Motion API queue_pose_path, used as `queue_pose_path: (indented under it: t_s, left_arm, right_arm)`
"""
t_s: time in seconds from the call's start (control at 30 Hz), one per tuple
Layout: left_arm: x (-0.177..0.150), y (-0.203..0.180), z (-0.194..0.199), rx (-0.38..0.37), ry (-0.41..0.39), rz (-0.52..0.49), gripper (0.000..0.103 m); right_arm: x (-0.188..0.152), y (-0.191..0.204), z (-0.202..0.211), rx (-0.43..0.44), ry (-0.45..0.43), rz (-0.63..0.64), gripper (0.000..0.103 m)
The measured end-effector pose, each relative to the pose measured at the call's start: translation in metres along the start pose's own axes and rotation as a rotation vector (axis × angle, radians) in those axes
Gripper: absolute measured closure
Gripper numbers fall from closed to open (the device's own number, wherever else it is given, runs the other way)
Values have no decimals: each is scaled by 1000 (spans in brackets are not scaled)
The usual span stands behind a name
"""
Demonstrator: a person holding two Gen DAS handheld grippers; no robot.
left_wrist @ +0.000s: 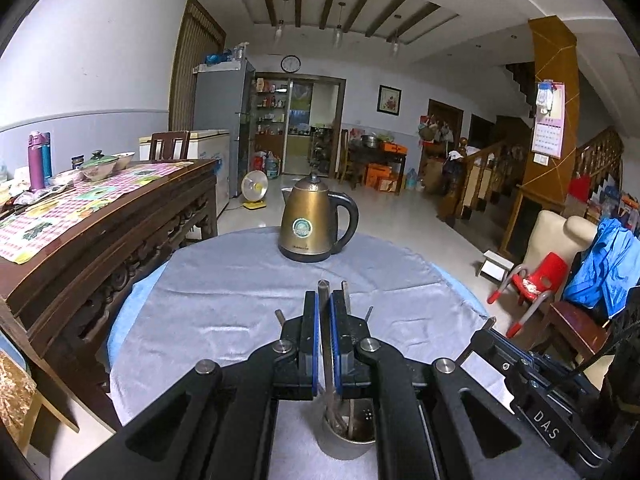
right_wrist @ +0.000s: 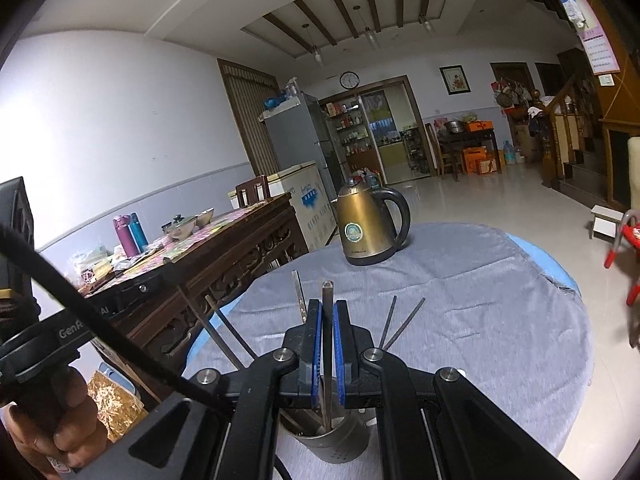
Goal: Organize utensils
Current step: 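Insert the chopsticks into the cup and open both tools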
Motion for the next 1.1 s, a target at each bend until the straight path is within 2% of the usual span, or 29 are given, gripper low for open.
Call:
queue_pose_path:
  t_s: [0.5,1.1]
  left_arm:
    - [-11,5,4,49,49,-14,96]
    - [-36,8,-2,182,149,-108,89]
  right_arm:
    - [-13,9,-9,-10,36,-5,97]
    - [-21,8,-19,-33,72,-28,96]
Point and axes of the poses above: each gripper's, at about its wrist camera, not at the fingertips, and z roughly against the way its jaws point, y to its left, x to its top, the point moved 4 cm from there along -z, roughly the way its jaws point, and after that the axes turned 8 degrees about -z, right-handed, at the moved point
